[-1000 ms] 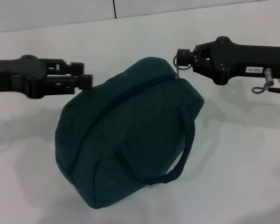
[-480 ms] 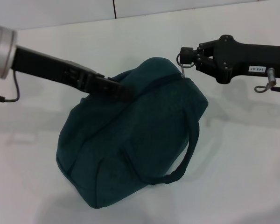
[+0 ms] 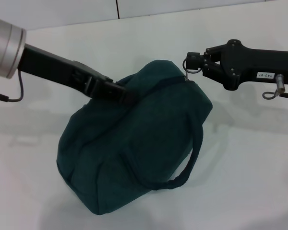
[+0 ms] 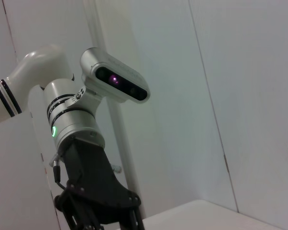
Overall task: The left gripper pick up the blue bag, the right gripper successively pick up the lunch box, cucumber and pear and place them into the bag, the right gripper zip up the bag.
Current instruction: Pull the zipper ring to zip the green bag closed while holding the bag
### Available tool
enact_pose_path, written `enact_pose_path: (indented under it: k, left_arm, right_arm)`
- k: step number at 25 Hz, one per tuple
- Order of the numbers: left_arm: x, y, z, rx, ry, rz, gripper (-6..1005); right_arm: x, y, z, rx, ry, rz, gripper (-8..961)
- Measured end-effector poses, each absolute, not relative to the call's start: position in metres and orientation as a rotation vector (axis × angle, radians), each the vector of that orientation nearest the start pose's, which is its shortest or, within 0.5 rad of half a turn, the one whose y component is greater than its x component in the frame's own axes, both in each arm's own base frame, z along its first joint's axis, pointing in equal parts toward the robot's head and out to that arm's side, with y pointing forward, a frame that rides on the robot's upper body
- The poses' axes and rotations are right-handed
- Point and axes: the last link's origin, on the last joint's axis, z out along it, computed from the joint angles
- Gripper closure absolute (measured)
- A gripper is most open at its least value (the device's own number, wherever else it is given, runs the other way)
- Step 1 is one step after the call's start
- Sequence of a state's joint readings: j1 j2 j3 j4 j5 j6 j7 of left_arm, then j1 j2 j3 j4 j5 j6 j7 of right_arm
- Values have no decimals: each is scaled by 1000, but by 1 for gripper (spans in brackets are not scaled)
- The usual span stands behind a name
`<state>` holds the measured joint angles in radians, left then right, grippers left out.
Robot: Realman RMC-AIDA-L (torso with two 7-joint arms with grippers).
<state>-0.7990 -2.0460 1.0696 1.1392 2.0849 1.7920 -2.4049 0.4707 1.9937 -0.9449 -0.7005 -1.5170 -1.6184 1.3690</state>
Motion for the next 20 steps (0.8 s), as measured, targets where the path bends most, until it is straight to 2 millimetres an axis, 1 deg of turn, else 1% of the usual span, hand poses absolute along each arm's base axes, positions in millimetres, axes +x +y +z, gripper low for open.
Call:
enact_pose_path:
  k: [3, 6, 11, 20]
  left_arm:
    - [-107, 357, 22, -3080, -975, -167, 504]
    - [-109, 353, 22, -3114, -949, -149, 745]
    - [-113, 349, 23, -3140, -930, -147, 808]
    - [-115, 342, 30, -3204, -891, -208, 841]
  right_arm:
    - [229, 336, 41, -2638, 421, 1044, 934]
    - [230, 336, 41, -2634, 427, 1035, 934]
    - [235, 336, 42, -2610, 450, 1028, 934]
    - [250, 334, 34, -2568, 518, 992, 934]
